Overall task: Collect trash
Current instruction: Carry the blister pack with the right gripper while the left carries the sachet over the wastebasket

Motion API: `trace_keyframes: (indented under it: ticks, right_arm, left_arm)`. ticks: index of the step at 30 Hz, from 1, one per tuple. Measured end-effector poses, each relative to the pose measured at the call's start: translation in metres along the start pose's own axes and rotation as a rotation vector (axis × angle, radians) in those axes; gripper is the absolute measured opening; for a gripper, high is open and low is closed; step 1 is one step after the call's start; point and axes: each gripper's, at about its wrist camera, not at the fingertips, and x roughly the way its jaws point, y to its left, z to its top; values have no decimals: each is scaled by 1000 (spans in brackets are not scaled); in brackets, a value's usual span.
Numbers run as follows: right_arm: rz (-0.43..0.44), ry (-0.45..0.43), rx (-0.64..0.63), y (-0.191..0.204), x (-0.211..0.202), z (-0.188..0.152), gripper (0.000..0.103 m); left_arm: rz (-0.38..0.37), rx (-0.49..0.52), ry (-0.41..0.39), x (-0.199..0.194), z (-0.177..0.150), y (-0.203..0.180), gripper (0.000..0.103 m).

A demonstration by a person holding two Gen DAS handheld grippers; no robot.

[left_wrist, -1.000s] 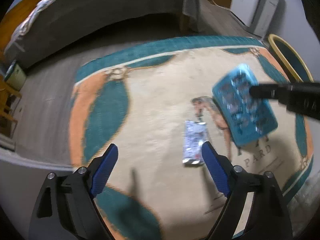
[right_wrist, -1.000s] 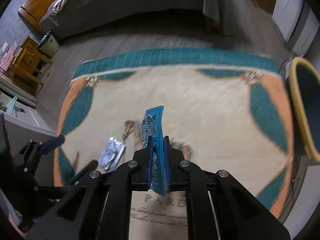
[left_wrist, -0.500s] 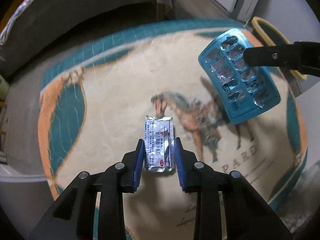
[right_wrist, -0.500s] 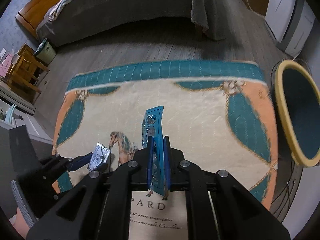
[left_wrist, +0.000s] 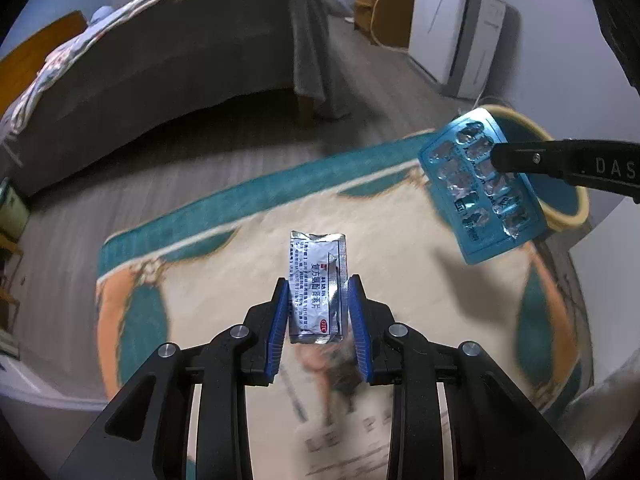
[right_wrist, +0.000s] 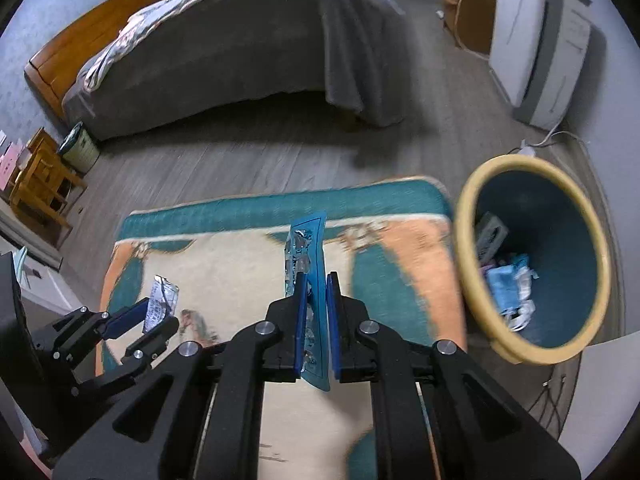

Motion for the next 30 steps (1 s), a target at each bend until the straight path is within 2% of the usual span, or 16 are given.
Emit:
trace_keyframes:
  ticks: [16,22,25,30]
  right_arm:
    - [-55,-64,122,-110,-33,3,9]
    - [-93,-96,156,-150,-48,2,9]
    - [-116,-127,187,-177,-61,4,9]
    - [-193,-187,198,-211,-81,9,9]
  left_arm:
    - [-47,104,-63,16,47,-86,31]
    - [-93,138,-113,8,70,-122,31]
    - [-102,185,-156,2,85,-143,31]
    - [-130,211,-231,-6,106,-169,31]
